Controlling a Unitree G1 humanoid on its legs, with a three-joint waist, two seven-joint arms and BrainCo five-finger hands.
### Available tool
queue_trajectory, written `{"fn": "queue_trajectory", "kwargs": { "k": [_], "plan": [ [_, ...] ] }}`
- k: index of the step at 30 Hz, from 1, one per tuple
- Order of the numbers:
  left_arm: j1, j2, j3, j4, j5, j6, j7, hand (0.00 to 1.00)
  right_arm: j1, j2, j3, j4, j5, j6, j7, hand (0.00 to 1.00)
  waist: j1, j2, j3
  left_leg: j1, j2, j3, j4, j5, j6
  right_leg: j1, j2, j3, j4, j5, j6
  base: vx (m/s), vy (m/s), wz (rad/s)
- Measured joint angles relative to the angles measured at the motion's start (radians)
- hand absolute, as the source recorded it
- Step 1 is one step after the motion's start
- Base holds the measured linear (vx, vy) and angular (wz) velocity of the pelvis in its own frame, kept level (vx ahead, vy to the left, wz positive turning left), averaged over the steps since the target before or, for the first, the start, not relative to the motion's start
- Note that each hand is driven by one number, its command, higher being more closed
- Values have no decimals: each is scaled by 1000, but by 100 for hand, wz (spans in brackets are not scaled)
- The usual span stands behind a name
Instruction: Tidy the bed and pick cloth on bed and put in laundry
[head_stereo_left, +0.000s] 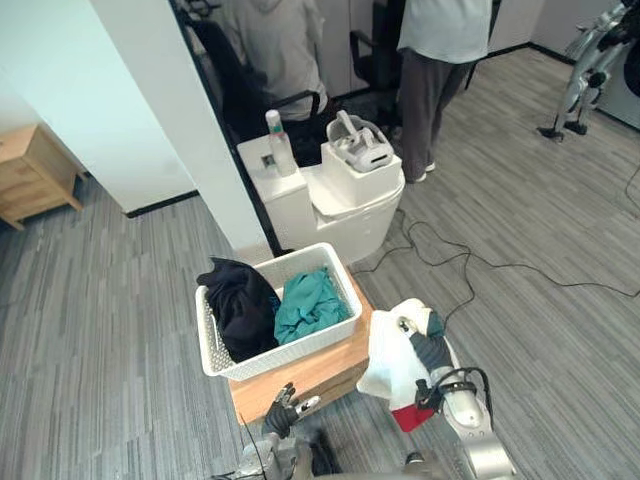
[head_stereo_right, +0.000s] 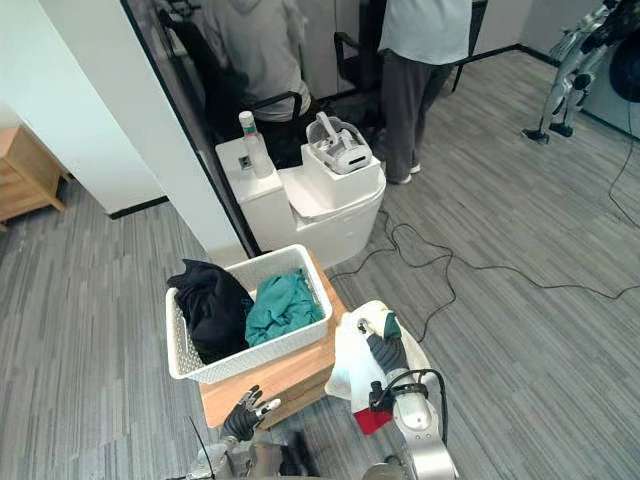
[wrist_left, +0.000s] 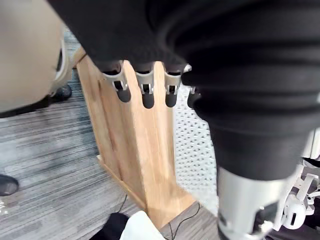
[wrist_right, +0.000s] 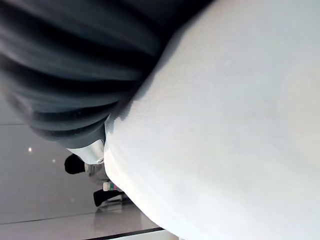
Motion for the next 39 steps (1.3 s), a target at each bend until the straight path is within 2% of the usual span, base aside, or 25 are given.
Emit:
{"fn": "queue_trajectory", "kwargs": {
  "k": [1,3,5,6,7,8,9,11,12,13,14,16,18,20,22,25,31,36,39],
  "plan": [
    [0,6,-1,-3,2,2,0,0,2,7,-3,-24,0,0,0,100,-7,-21,-3,3,-26,2,-15,-13,4,-10,-24,-1,18,-5,19,343,72,5],
    [10,10,-10,-2,11,9,0,0,2,12,-18,-32,-3,-1,-1,100,-21,-22,0,47,-49,2,-54,-32,4,-30,-44,14,110,-8,16,311,113,6],
    [17,13,-30,-4,17,9,0,0,4,16,-35,-32,-4,-1,-3,100,-31,-12,5,126,-60,0,-110,-41,-2,-102,-59,40,352,-18,15,290,138,0],
    [18,21,-39,-4,19,16,0,0,3,21,-43,-32,-5,-1,-4,100,-33,-16,10,178,-63,-2,-127,-48,3,-190,-73,67,563,-15,25,313,103,10],
    [21,41,-52,-1,19,18,0,0,6,40,-42,-32,-8,-1,-4,100,-47,-23,14,212,-65,-9,-127,-58,4,-242,-83,80,685,-62,26,252,74,19],
    [22,53,-57,4,19,18,-1,0,8,50,-42,-33,-9,-1,-4,100,-55,-30,11,220,-67,-16,-127,-58,4,-261,-86,74,701,-88,19,316,7,36],
    [20,67,-59,13,19,18,-2,0,11,61,-42,-47,-18,0,-3,100,-63,-46,6,231,-69,-33,-126,-58,4,-289,-79,66,670,-130,8,262,-61,45],
    [11,66,-60,23,19,15,-5,0,27,54,-51,-122,-41,0,-3,100,-66,-51,3,229,-70,-59,-121,-60,-1,-303,-39,87,508,-138,-1,249,-82,52],
    [10,67,-63,31,21,13,-11,0,27,53,-59,-164,-53,0,-3,100,-65,-67,-7,227,-80,-63,-120,-66,-14,-293,-24,103,395,-93,-7,207,-121,70],
    [-4,76,-64,54,22,15,-22,0,16,49,-74,-244,-63,-3,-13,100,-73,-79,-2,229,-102,-80,-129,-78,-34,-293,-28,102,307,-9,0,229,-147,55],
    [-16,60,-57,70,21,17,-21,0,-9,31,-79,-272,-63,-3,-24,100,-63,-53,-1,227,-85,-79,-133,-76,-38,-273,-16,100,276,4,-9,212,-135,31],
    [-16,50,-47,79,20,17,-21,0,-64,0,-74,-337,-73,-3,-39,100,-55,-25,-3,232,-52,-68,-142,-77,-55,-232,22,93,186,38,-18,94,-71,-17],
    [-24,47,-35,96,17,16,-20,0,-96,-18,-69,-386,-72,-8,-44,100,-53,-26,-4,240,-34,-57,-142,-77,-68,-209,45,96,145,54,-30,17,-85,-22],
    [-28,48,-35,113,8,15,-19,0,-129,-47,-60,-437,-70,-40,-43,100,-56,-35,-12,244,-20,-51,-143,-80,-74,-188,65,103,94,76,-37,-31,-64,-24],
    [-30,48,-35,120,6,14,-20,0,-146,-70,-55,-469,-67,-44,-39,100,-57,-38,-14,243,-18,-49,-149,-78,-77,-173,71,106,48,101,-37,-52,-15,-10],
    [-44,48,-34,150,-13,9,-19,0,-204,-115,-8,-473,-38,-43,-14,100,-56,-42,-23,232,-19,-48,-155,-77,-78,-139,73,103,-31,145,-36,-69,0,-1],
    [-50,43,-17,169,-61,3,2,0,-395,-129,141,-461,27,-44,33,100,-49,-57,-36,228,-22,-55,-155,-64,-86,-109,75,93,-116,197,-42,-41,-36,2],
    [-58,37,-16,170,-79,1,9,0,-586,-99,263,-308,50,-43,46,100,-29,-59,-37,229,-21,-71,-155,-57,-84,-99,76,71,-118,201,-46,-60,-46,10],
    [-58,36,-14,167,-89,-8,20,0,-646,-61,293,-219,46,-39,45,100,-22,-62,-36,225,-22,-98,-155,-50,-80,-88,71,40,-118,201,-47,-74,-39,29]
  ]
}}
